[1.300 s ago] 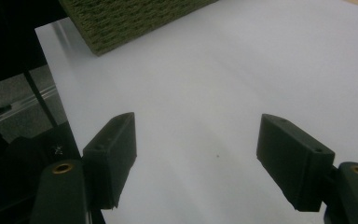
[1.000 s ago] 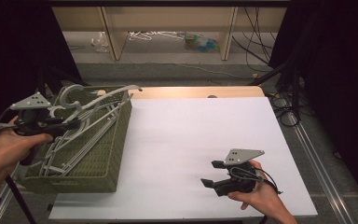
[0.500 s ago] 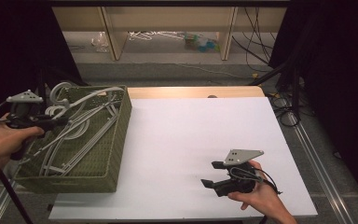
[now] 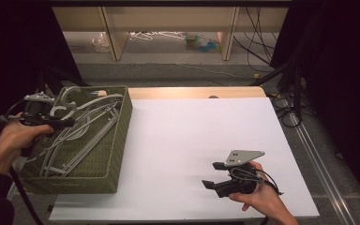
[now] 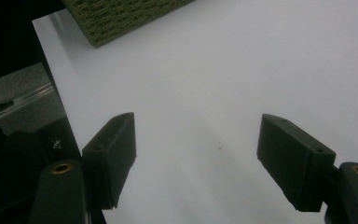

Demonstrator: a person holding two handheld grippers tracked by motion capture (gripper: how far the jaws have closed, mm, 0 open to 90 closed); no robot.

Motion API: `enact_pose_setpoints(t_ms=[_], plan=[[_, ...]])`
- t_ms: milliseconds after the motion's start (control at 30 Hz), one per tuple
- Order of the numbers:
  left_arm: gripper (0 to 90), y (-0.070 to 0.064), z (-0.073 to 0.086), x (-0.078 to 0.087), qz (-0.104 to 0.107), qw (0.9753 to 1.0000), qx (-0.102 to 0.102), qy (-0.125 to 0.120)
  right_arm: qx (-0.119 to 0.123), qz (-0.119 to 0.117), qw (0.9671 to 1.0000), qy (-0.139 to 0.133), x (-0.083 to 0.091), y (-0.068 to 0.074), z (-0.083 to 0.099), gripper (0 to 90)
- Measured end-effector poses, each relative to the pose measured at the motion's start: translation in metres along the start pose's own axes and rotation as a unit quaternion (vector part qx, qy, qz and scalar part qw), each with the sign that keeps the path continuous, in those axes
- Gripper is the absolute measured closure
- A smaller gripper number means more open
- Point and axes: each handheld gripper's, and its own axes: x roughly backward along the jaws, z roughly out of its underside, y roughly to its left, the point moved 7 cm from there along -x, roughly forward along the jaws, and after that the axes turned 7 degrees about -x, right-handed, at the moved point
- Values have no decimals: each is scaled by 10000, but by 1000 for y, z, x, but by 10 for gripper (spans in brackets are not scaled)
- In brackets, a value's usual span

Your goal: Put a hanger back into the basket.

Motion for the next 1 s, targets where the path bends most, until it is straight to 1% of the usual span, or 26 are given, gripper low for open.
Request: enact_pose_setpoints(t_ms=[33,133,233,267,300,367,400,533,667,700,800,867,933,967,1000], plan=[[788,0,-1,-4,13,10000,63,-22,2,-6,10000,1,0,0,0,292],[788,2,0,-15,16,9998,213,16,2,-7,10000,-5,0,0,0,292],[788,4,4,-26,36,9997,240,82,11,-10,10000,-10,1,0,0,292],[788,5,6,-28,25,9995,293,90,-1,4,10000,-31,1,0,0,292],[787,5,8,-29,24,9995,300,115,2,5,10000,-22,1,-1,0,292],[787,7,13,-30,20,9992,394,87,1,2,10000,-19,1,-1,0,292],[786,9,16,-30,8,9991,405,93,8,-1,10000,-20,1,-1,0,292],[783,11,30,-38,9,9984,532,172,1,5,10000,-29,1,0,-1,292],[778,15,42,-44,-43,9976,673,185,-6,4,10000,-31,1,0,-1,289],[777,15,43,-44,-10,9975,681,172,-10,3,10000,-28,0,0,-1,289],[776,16,47,-46,-84,9973,702,203,6,5,10000,-14,0,-1,0,289],[772,19,48,-46,-138,9968,761,179,7,-6,10000,-10,0,0,0,289],[759,21,50,-47,-171,9968,742,231,18,-17,10000,-17,0,0,-1,289],[753,22,51,-48,-219,9966,754,242,21,-13,10000,-18,0,0,-1,289],[745,22,50,-48,-219,9964,793,218,22,-14,10000,-18,0,1,-1,289]])
